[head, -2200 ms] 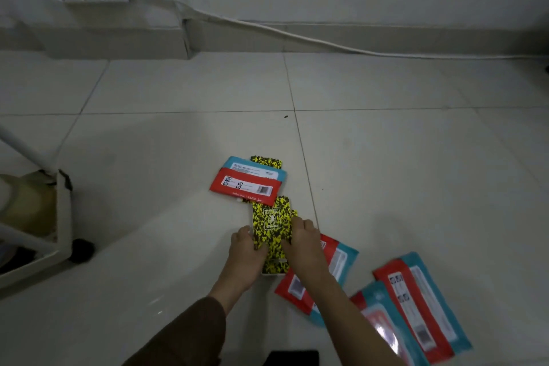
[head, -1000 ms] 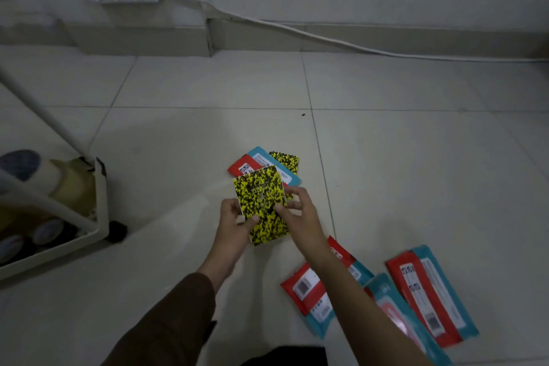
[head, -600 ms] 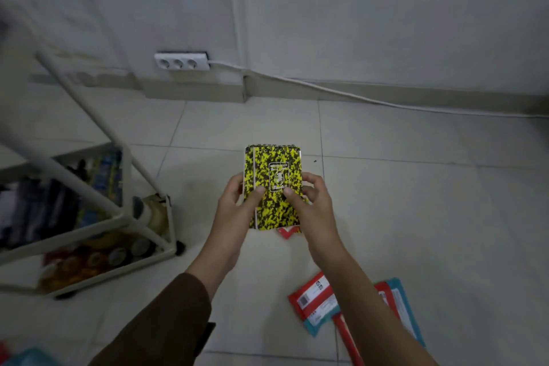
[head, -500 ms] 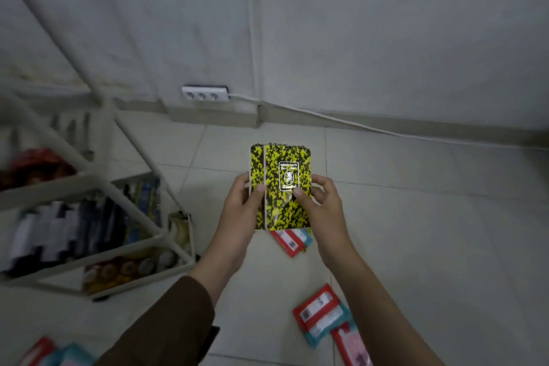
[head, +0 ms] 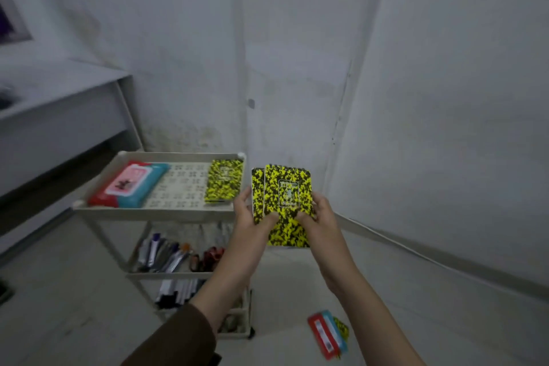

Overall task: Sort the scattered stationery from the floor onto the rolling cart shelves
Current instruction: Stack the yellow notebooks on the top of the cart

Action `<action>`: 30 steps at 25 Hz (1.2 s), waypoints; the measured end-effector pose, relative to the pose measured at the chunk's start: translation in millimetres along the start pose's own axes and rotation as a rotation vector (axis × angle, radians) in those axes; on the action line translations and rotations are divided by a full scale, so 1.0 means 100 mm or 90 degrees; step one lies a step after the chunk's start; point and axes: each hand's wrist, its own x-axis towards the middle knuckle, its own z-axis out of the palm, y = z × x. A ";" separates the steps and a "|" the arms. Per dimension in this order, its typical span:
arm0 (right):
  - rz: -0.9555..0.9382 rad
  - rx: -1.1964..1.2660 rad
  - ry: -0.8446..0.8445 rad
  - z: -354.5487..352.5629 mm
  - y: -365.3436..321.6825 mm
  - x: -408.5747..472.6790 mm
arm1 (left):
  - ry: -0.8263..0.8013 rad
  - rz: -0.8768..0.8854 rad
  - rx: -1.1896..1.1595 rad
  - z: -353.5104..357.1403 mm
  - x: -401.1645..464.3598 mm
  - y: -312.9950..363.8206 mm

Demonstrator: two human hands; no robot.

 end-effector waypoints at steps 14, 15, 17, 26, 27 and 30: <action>0.091 -0.333 -0.141 2.04 -0.06 1.02 | 0.004 -0.144 0.201 -1.79 1.52 0.18; 0.091 -0.371 -0.143 2.07 0.00 1.03 | -0.010 -0.168 0.215 -1.80 1.57 0.10; 0.067 -0.435 -0.154 2.08 0.13 1.01 | -0.027 -0.199 0.236 -1.80 1.61 -0.02; -0.062 -0.740 -0.079 2.00 0.37 0.97 | -0.007 -0.185 0.316 -1.88 1.61 -0.24; -0.037 -0.760 -0.103 1.98 0.38 1.00 | 0.002 -0.171 0.315 -1.86 1.59 -0.24; -0.030 -0.853 -0.166 1.94 0.38 1.11 | 0.021 -0.165 0.329 -1.85 1.59 -0.25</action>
